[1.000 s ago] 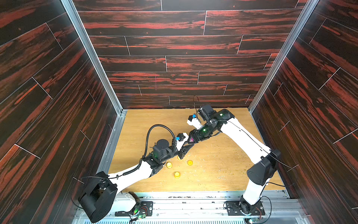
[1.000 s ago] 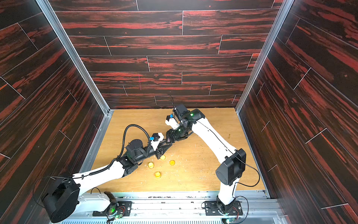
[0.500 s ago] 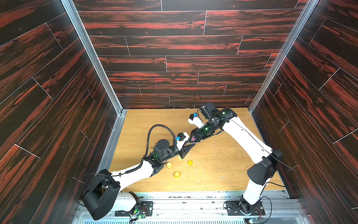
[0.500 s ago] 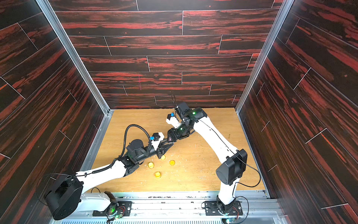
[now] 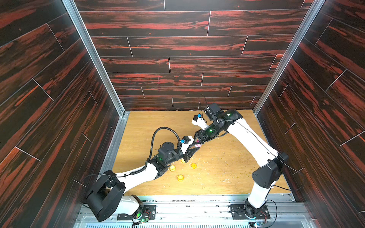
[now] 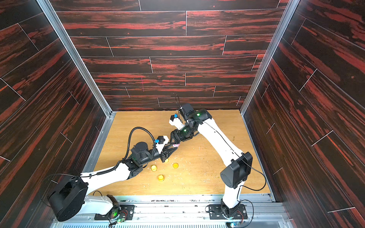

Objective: Close the paint jar lid
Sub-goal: Screw the lid onto the paint jar.

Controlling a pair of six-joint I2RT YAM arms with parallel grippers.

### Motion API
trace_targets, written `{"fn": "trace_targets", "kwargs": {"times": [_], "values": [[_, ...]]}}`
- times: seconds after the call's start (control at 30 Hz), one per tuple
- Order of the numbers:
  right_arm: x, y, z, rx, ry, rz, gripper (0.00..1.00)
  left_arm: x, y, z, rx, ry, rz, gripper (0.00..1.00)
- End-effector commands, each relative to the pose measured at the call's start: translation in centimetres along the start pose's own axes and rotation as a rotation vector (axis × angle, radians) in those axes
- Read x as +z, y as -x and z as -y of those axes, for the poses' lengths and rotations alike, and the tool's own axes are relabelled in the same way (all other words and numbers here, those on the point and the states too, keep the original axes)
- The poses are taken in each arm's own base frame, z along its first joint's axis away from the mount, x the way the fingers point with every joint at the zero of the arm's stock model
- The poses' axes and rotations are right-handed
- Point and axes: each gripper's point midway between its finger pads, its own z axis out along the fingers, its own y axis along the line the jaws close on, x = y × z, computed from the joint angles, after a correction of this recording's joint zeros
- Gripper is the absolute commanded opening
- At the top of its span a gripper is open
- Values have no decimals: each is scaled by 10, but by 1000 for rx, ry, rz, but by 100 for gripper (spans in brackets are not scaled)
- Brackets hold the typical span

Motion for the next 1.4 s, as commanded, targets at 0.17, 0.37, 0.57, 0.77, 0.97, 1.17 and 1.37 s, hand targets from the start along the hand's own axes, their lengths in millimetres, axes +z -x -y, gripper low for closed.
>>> {"fn": "trace_targets", "kwargs": {"times": [0.17, 0.37, 0.57, 0.77, 0.97, 1.17, 1.37], "values": [[-15, 12, -3, -5, -32, 44, 68, 1, 13, 2, 20, -9, 34, 16], [-33, 12, 6, -15, -83, 82, 68, -2, 12, 1, 21, -3, 33, 16], [-51, 14, -6, -155, -48, 190, 68, -4, 15, 0, 12, -5, 44, 16], [-42, -3, -7, -301, -19, 223, 68, -5, 21, 3, 0, -30, 63, 16], [-33, -9, -12, -388, 33, 254, 67, -5, 24, 5, -6, -41, 71, 16], [-27, -9, -5, -393, 30, 237, 67, -5, 27, 8, -10, -55, 78, 16], [-20, -12, -1, -382, 46, 214, 67, -6, 27, 8, -6, -55, 74, 16]]}}
